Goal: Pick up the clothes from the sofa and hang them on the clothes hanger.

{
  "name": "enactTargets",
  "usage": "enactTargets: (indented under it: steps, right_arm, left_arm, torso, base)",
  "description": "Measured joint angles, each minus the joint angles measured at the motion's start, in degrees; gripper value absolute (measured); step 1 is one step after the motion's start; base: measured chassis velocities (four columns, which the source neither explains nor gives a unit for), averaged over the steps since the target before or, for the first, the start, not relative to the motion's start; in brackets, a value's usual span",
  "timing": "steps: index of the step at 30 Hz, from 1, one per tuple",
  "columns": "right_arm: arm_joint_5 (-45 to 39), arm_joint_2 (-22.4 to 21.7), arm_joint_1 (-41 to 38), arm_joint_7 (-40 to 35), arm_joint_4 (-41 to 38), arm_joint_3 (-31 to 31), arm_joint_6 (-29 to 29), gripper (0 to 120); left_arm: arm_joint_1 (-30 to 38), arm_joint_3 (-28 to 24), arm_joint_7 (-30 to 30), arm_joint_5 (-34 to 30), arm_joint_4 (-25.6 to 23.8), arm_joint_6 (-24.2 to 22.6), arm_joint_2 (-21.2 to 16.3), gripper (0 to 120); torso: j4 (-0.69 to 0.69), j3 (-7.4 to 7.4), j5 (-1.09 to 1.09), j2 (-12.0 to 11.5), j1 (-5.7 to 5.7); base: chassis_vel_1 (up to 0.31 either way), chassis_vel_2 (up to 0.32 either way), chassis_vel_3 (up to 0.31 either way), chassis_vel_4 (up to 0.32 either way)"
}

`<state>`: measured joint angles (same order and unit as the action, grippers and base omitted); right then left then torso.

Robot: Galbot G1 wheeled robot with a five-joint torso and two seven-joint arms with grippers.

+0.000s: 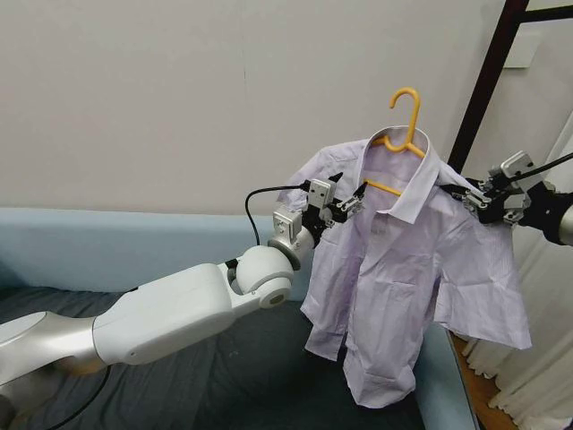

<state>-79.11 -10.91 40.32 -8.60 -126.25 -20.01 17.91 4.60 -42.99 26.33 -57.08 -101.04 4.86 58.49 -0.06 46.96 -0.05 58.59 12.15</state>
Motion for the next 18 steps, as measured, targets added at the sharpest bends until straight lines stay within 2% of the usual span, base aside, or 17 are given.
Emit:
enactTargets:
  steps: [2,4,7,9,10,18]
  right_arm:
    - [0.0,-0.3,0.1,0.0,0.0,-0.8,0.0,7]
    - [0.0,-0.4,0.2,0.0,0.0,-1.2,0.0,7]
    - [0.0,-0.7,0.3,0.0,0.0,-1.8,0.0,7]
    - [0.0,-0.8,0.2,0.0,-0.1,-1.8,0.0,7]
    - [0.1,-0.8,0.0,-0.1,-0.3,-1.8,0.1,7]
    - [0.0,-1.1,-0.1,-0.5,-0.3,-2.0,0.4,7]
  left_arm:
    - [0.6,0.0,0.0,-0.6,-0.5,-0.3,0.1,30]
    - [1.0,0.0,0.0,-0.9,-0.7,-0.5,0.1,26]
    - [2.2,-0.1,-0.1,-1.2,-1.6,-0.7,-0.4,11]
    - [2.3,-0.1,0.0,-1.2,-2.1,-0.7,-0.6,8]
    - [2.5,0.0,0.2,-1.4,-3.1,-1.2,-1.1,2]
    - [2.9,0.6,1.2,-2.3,-7.5,-2.5,-4.0,0]
  torso:
    - [0.00,0.00,0.00,0.0,0.00]
    - [0.00,0.00,0.00,0.0,0.00]
    - [-0.01,0.00,0.00,0.0,0.00]
    - [0.00,0.00,0.00,0.0,0.00]
    - [0.00,0.00,0.00,0.0,0.00]
    - [0.00,0.00,0.00,0.0,0.00]
  base:
    - [0.000,0.000,0.000,0.000]
    - [0.000,0.000,0.000,0.000]
    - [0.000,0.000,0.000,0.000]
    - [0.000,0.000,0.000,0.000]
    - [0.000,0.000,0.000,0.000]
    - [0.000,0.000,0.000,0.000]
